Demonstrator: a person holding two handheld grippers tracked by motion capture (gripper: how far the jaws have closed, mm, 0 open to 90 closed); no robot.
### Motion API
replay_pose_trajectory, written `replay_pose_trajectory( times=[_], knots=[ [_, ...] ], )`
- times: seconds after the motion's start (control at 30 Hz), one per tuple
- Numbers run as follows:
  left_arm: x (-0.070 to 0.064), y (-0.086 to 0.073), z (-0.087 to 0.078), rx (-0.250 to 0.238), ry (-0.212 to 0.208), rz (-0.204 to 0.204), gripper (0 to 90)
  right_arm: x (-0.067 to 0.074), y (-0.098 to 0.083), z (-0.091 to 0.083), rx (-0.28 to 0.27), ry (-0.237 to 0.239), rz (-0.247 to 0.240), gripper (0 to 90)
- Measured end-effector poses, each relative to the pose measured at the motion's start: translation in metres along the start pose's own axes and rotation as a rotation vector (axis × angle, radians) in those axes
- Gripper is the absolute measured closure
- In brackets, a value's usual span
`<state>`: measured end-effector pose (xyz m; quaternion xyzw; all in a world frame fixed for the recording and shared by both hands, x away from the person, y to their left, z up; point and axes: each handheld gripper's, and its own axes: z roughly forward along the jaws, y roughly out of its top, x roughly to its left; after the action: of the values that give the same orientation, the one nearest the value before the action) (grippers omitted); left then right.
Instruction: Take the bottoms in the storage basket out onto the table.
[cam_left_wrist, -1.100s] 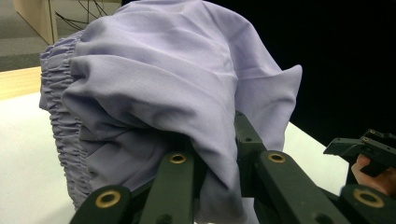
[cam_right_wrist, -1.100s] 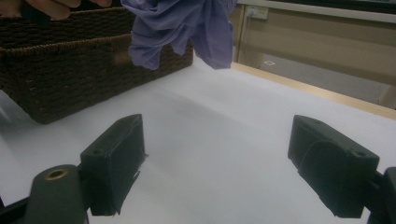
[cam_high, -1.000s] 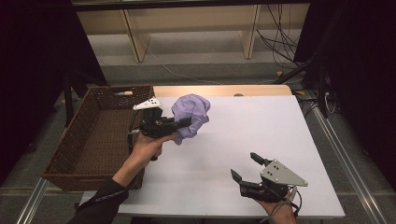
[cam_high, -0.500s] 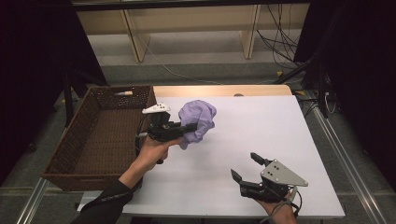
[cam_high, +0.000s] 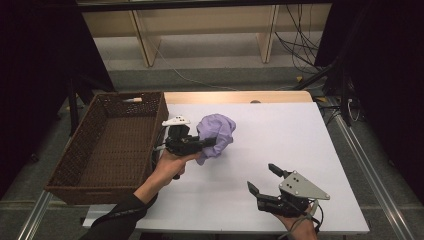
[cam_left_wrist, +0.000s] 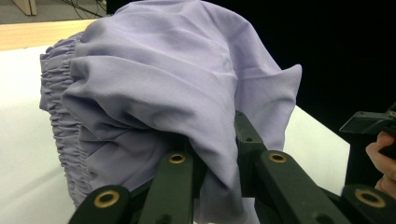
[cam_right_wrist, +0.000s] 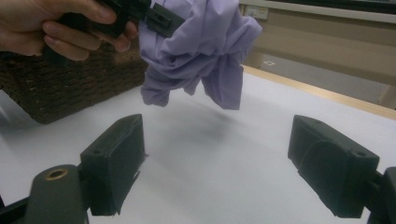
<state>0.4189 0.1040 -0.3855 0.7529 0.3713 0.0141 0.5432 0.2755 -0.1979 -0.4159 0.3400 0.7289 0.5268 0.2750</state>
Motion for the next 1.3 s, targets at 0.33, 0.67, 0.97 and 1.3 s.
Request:
replay_pose_trajectory(
  times=[0.33,0.67,0.97,1.3],
  knots=[
    [0.002,-0.008,0.01,0.019,0.002,-0.007,79.6,0.0,0.0,0.0,0.001,0.001,-0.002,19.6],
    [0.003,-0.016,0.019,0.033,0.014,-0.01,79.5,0.0,0.0,0.0,0.001,0.002,0.0,19.6],
    [0.004,-0.022,0.024,0.028,0.021,-0.017,79.3,0.0,0.0,0.0,0.002,0.002,-0.002,19.6],
    [0.006,-0.031,0.033,0.064,0.024,0.0,78.4,0.0,0.0,0.0,0.001,0.001,-0.002,19.6]
  ],
)
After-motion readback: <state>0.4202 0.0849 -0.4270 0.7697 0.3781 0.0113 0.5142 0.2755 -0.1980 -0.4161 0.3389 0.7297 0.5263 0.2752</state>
